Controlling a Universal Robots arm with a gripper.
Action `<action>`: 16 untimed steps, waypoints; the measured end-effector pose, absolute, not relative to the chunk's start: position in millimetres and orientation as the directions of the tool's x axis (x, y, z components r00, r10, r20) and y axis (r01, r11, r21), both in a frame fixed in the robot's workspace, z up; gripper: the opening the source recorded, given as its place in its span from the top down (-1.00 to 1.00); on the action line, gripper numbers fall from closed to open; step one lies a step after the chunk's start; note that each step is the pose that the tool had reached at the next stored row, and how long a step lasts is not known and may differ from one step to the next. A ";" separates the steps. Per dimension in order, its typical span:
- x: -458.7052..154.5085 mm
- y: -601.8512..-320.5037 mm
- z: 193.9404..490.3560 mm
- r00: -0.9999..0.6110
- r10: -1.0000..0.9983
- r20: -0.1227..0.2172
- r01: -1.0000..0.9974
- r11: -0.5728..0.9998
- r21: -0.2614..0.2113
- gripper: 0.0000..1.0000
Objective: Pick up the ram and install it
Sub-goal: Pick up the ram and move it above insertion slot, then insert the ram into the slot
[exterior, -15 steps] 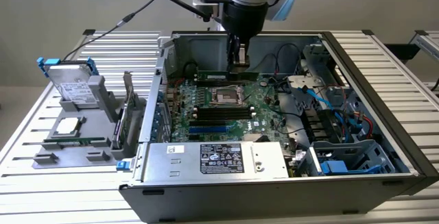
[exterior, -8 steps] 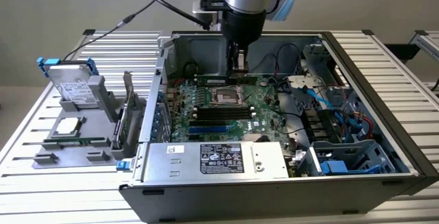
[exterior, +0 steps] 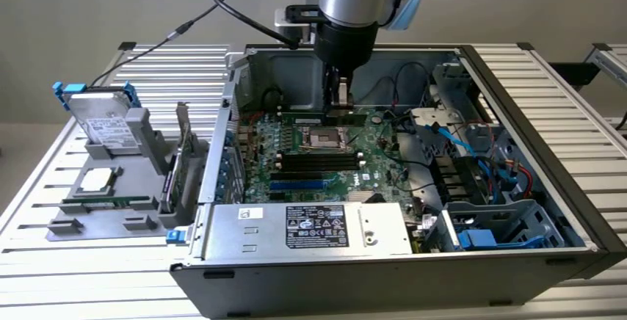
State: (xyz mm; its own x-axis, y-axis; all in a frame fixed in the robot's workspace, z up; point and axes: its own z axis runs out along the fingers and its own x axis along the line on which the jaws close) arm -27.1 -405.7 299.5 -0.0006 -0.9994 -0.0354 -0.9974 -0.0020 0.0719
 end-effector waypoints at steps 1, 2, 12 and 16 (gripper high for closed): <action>-27.1 -405.7 299.5 -0.001 -0.999 -0.035 -0.997 -0.002 0.072 0.70; -27.1 -405.7 299.5 -0.001 -0.999 -0.035 -0.997 -0.002 0.072 0.70; -27.1 -405.7 299.4 -0.001 -0.999 -0.036 -0.997 -0.002 0.072 0.70; -27.3 -405.6 297.1 0.000 -0.999 -0.036 -0.997 -0.002 0.072 0.70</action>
State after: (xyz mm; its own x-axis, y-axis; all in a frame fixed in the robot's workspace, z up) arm -27.3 -405.6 297.1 -0.0002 -0.9994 -0.0356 -0.9974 -0.0023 0.0718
